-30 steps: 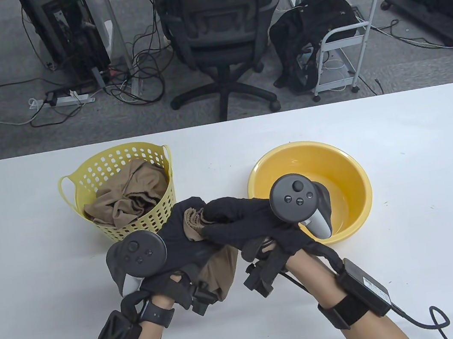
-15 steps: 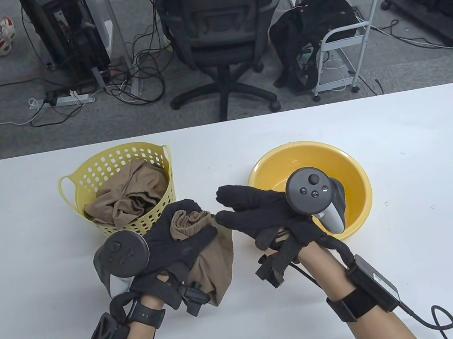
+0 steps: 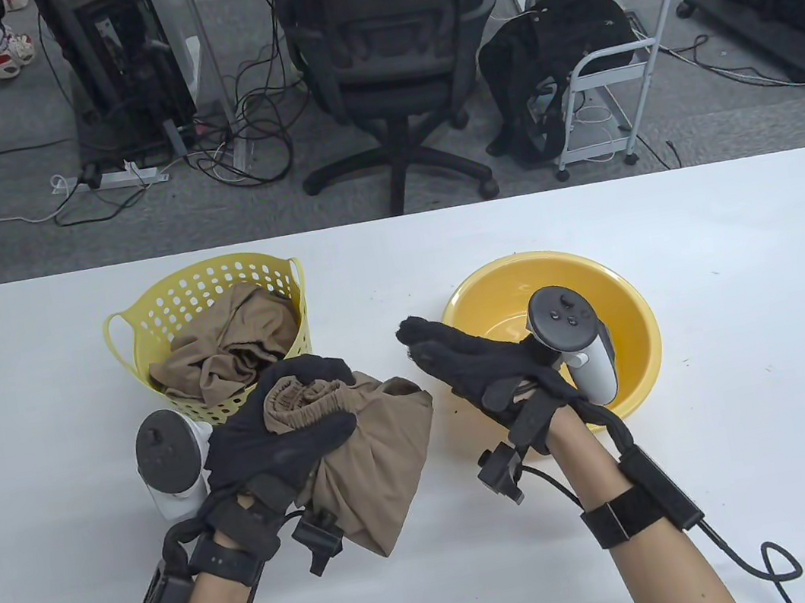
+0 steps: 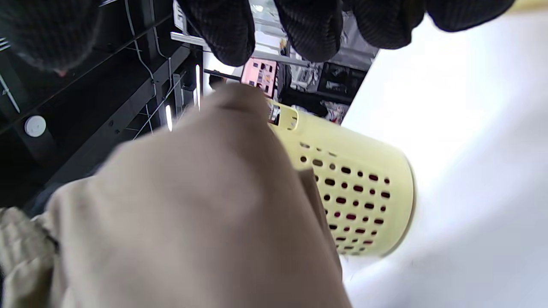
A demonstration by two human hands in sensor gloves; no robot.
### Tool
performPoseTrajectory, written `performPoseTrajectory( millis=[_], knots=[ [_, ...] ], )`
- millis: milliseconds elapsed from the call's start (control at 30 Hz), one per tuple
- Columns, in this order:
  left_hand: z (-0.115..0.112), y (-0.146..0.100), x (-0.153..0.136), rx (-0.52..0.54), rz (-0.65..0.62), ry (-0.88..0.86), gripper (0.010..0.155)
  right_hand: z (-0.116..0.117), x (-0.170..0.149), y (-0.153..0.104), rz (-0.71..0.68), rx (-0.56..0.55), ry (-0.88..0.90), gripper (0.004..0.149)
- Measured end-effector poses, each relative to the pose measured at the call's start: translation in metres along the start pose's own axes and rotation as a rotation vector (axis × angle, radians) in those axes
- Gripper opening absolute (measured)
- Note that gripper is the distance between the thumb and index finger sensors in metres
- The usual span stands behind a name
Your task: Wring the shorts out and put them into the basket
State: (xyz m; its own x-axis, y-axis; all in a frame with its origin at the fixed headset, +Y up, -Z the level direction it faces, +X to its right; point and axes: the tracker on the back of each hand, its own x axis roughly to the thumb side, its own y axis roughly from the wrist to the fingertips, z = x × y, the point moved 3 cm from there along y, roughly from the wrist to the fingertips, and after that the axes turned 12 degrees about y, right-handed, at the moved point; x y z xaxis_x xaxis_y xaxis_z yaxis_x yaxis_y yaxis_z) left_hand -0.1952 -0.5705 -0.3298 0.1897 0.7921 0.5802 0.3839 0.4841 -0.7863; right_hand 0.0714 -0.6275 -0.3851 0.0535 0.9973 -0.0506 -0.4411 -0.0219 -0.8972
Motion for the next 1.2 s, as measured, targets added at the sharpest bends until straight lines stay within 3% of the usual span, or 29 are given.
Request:
performPoseTrajectory(
  millis=[233,433,667,867,1200],
  knots=[
    [-0.004,0.007,0.001,-0.036,-0.101,-0.162,0.062,0.021,-0.027,0.005,0.084,0.156,0.147,0.1],
    [-0.012,0.011,-0.001,-0.064,-0.135,-0.238,0.062,0.055,-0.044,0.004,0.135,0.406,0.375,0.113],
    [-0.018,0.012,-0.004,-0.089,-0.14,-0.272,0.062,0.08,-0.048,-0.002,0.107,0.595,0.525,0.123],
    [-0.021,0.012,-0.004,-0.114,-0.144,-0.25,0.062,0.087,-0.045,-0.006,0.125,0.688,0.469,0.129],
    [-0.024,0.011,-0.007,-0.13,-0.126,-0.199,0.062,0.089,-0.04,-0.011,0.141,0.687,0.352,0.123]
  ],
)
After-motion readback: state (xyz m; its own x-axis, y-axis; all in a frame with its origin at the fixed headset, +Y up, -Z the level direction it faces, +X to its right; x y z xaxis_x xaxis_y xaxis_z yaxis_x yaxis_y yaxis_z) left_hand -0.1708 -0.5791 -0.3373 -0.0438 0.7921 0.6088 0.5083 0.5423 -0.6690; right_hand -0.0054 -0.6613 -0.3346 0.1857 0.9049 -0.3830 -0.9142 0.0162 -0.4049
